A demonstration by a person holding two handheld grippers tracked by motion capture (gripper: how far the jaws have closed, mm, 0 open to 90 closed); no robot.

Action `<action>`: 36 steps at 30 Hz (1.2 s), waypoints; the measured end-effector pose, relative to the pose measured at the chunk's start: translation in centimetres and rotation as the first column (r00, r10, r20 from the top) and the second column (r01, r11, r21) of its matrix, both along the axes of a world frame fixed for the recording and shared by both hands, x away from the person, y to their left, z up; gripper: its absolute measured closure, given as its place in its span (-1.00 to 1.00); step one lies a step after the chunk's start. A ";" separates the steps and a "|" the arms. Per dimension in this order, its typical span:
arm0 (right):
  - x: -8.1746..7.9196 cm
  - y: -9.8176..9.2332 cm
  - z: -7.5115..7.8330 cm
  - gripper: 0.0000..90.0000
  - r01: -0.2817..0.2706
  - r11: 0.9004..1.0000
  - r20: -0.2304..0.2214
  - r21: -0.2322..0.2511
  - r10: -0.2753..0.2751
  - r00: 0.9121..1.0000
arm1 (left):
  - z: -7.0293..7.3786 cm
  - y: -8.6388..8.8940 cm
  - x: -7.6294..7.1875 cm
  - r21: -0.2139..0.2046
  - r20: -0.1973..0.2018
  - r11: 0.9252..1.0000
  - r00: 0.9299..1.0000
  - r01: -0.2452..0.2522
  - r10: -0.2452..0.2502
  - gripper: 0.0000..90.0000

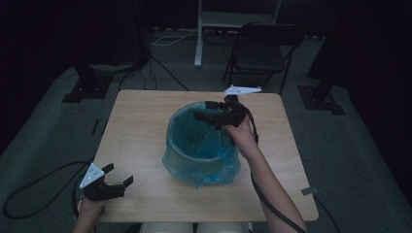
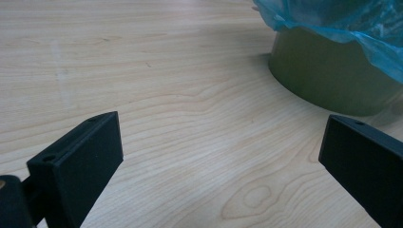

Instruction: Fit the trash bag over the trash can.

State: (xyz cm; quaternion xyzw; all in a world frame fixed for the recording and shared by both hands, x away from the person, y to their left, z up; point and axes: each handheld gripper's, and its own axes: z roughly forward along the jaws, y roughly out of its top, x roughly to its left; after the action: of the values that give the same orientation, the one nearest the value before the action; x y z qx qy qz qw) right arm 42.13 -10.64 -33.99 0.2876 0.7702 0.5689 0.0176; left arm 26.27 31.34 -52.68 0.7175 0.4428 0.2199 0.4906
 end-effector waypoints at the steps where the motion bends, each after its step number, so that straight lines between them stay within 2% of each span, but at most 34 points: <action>1: 1.0 1.9 -0.8 -0.56 -0.030 0.991 -0.034 -0.131 0.026 0.999 | 0.0 0.0 0.0 -0.002 -0.001 1.000 1.000 0.000 0.000 -0.97; 2: 1.3 2.4 -1.0 -0.57 -0.049 0.984 -0.055 -0.174 0.040 0.998 | 0.0 0.0 0.0 0.000 -0.002 1.000 1.000 -0.001 0.001 -0.97; 3: 1.3 2.4 -1.0 -0.57 -0.049 0.984 -0.055 -0.174 0.040 0.998 | 0.0 0.0 0.0 0.000 -0.002 1.000 1.000 -0.001 0.001 -0.97; 4: 1.8 3.6 -1.6 -0.58 -0.060 0.950 -0.114 -0.305 0.026 0.993 | 0.0 0.0 0.0 0.000 -0.002 1.000 1.000 -0.002 0.002 -0.97; 5: 1.9 4.2 -2.0 -0.58 -0.064 0.924 -0.130 -0.376 0.016 0.991 | 0.1 0.0 0.0 -0.003 0.002 1.000 1.000 -0.002 0.002 -0.97; 8: 2.2 5.6 -3.2 -0.64 -0.090 0.860 -0.186 -0.503 -0.006 0.982 | 0.1 0.1 0.0 -0.007 0.004 1.000 1.000 -0.003 0.003 -0.97; 9: 2.2 5.6 -3.2 -0.64 -0.090 0.860 -0.186 -0.503 -0.006 0.982 | 0.1 0.1 0.0 -0.007 0.004 1.000 1.000 -0.003 0.003 -0.97; 10: 2.3 6.3 -3.6 -0.66 -0.108 0.826 -0.204 -0.554 -0.009 0.979 | 0.1 0.1 0.0 -0.008 0.004 1.000 1.000 -0.004 0.004 -0.97; 11: 2.3 6.5 -3.6 -0.66 -0.108 0.813 -0.195 -0.573 -0.007 0.981 | 0.1 0.1 -0.1 -0.006 0.002 1.000 1.000 -0.004 0.004 -0.97; 12: 2.2 6.6 -3.6 -0.66 -0.102 0.806 -0.185 -0.583 -0.010 0.983 | 0.1 0.1 -0.1 -0.004 0.002 1.000 1.000 -0.005 0.005 -0.97; 15: 2.2 6.6 -3.4 -0.66 -0.094 0.806 -0.178 -0.585 -0.015 0.984 | 0.1 0.0 -0.1 0.007 0.000 1.000 1.000 -0.008 0.008 -0.97; 17: 1.8 6.3 -2.6 -0.66 -0.083 0.810 -0.156 -0.581 -0.011 0.988 | 0.0 0.1 0.0 0.013 -0.001 1.000 1.000 -0.018 0.018 -0.97; 20: 1.4 5.4 -1.5 -0.66 -0.074 0.863 -0.152 -0.500 -0.004 0.988 | 0.0 0.2 0.0 0.016 -0.001 1.000 1.000 -0.024 0.024 -0.97; 21: 1.4 5.4 -1.5 -0.66 -0.074 0.863 -0.152 -0.500 -0.004 0.988 | 0.0 0.2 0.0 0.016 -0.001 1.000 1.000 -0.027 0.027 -0.97; 22: 1.0 4.5 -0.8 -0.66 -0.068 0.895 -0.133 -0.441 0.010 0.991 | 0.0 0.2 0.0 0.018 -0.001 0.999 0.999 -0.033 0.033 -0.97; 23: 0.8 4.0 -0.6 -0.66 -0.069 0.903 -0.127 -0.424 0.016 0.992 | 0.0 0.1 0.0 0.017 -0.004 0.999 0.999 -0.035 0.035 -0.97; 24: 0.8 4.0 -0.6 -0.66 -0.069 0.903 -0.127 -0.424 0.016 0.992 | 0.0 0.1 0.0 0.017 -0.004 0.999 0.999 -0.035 0.035 -0.97; 25: 0.1 3.1 -0.1 -0.66 -0.058 0.921 -0.091 -0.385 0.025 0.996 | -0.1 0.1 0.1 0.015 -0.013 0.999 0.999 -0.031 0.032 -0.97; 26: 0.1 3.1 -0.1 -0.66 -0.058 0.921 -0.091 -0.385 0.025 0.996 | -0.1 0.1 0.1 0.015 -0.013 0.999 0.999 -0.031 0.032 -0.97; 27: -0.5 2.1 0.0 -0.66 -0.038 0.933 -0.063 -0.357 0.017 0.998 | -0.2 0.1 0.2 0.023 -0.020 0.999 0.999 -0.029 0.030 -0.97; 28: -0.5 2.1 0.0 -0.66 -0.038 0.933 -0.063 -0.357 0.017 0.998 | -0.2 0.1 0.2 0.023 -0.020 0.999 0.999 -0.029 0.030 -0.97; 29: -1.1 0.9 -0.1 -0.66 0.000 0.940 -0.021 -0.340 -0.008 1.000 | -0.2 0.0 0.2 0.028 -0.025 0.999 0.999 -0.028 0.029 -0.97; 31: -1.6 -0.1 -0.2 -0.66 0.041 0.941 0.024 -0.336 -0.035 0.999 | -0.3 0.0 0.2 0.027 -0.025 0.999 0.999 -0.030 0.031 -0.97; 33: -1.8 -0.5 -0.2 -0.66 0.053 0.941 0.035 -0.334 -0.044 0.998 | -0.3 0.0 0.2 0.027 -0.022 0.999 0.999 -0.035 0.035 -0.97; 36: -2.3 -1.5 -0.6 -0.66 0.089 0.943 0.081 -0.321 -0.066 0.995 | -0.2 0.1 0.1 0.024 -0.016 0.999 0.999 -0.038 0.038 -0.97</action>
State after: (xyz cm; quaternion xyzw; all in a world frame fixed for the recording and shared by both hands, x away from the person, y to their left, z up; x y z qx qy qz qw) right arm 39.78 -12.18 -34.56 0.2911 0.8403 0.4430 0.1135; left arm 26.42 31.40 -52.85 0.7164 0.4577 0.2287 0.4743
